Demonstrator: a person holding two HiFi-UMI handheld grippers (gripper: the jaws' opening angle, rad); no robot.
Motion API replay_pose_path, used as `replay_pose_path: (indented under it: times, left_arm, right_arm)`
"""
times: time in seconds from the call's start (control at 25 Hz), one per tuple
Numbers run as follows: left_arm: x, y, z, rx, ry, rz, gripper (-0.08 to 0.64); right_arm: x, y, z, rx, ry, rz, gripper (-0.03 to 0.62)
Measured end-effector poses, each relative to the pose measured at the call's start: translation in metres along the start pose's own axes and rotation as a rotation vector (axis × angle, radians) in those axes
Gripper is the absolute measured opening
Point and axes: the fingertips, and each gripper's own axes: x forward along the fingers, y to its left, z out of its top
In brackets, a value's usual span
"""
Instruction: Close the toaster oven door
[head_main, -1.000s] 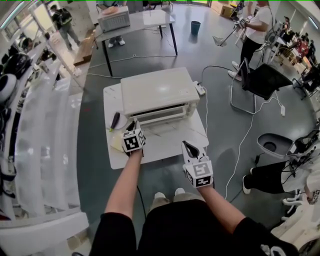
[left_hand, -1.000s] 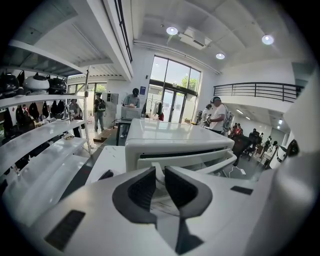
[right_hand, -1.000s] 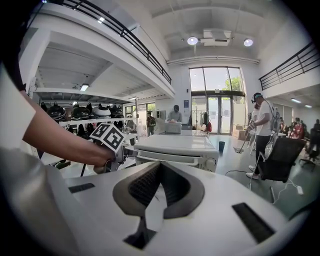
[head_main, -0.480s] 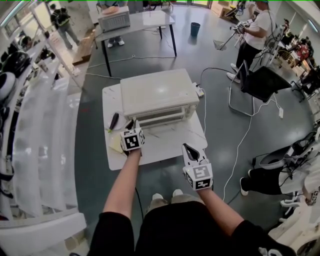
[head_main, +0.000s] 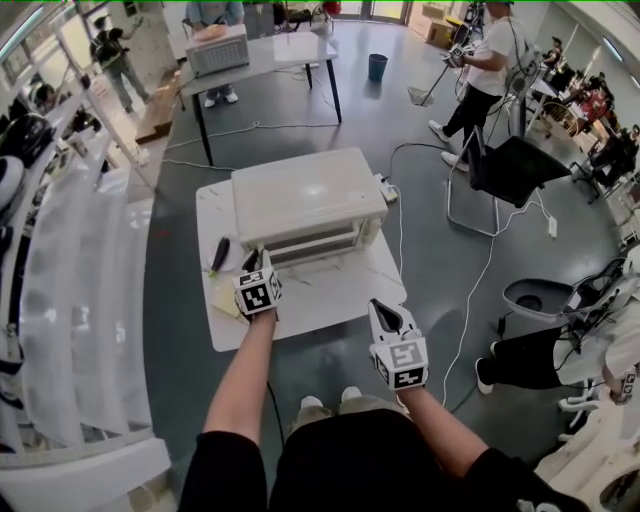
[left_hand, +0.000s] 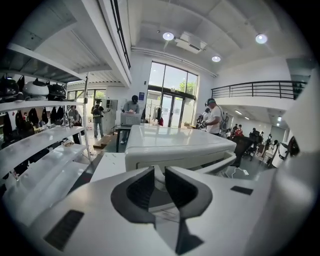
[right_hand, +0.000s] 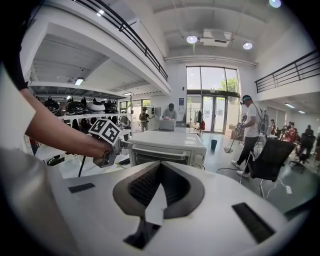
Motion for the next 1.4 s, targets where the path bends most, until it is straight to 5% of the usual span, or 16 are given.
replay_pose_path:
  times: [0.6,0.76,1.0,1.24,1.4]
  left_arm:
    - [-0.116,-0.039,0.039,0.019,-0.219,-0.077,0.071]
    - [-0.176,-0.050,0.020,0.013,-0.266,-0.094,0.069]
    - [-0.250,-0.058,-0.027,0.008,-0.220,-0.117,0.053]
    - [-0.298,-0.060,-0.030,-0.012,-0.263,-0.088,0.018]
    - [-0.321,-0.055,-0.024,-0.102,-0.292,-0.075,0.018]
  right_arm:
    - [-0.031,0.006,0.014,0.004,-0.059,0.007,0.021]
    - [-0.050,0.015,0.021,-0.036,-0.095,0.030,0.021]
    - [-0.074,0.014,0.022,-0.029,-0.124,0.056,0.021]
    - [-0.089,0.002,0.015,-0.042,-0.116,0.067,0.021]
    - [-0.092,0.002,0.017,-0.049,-0.120,0.068,0.021]
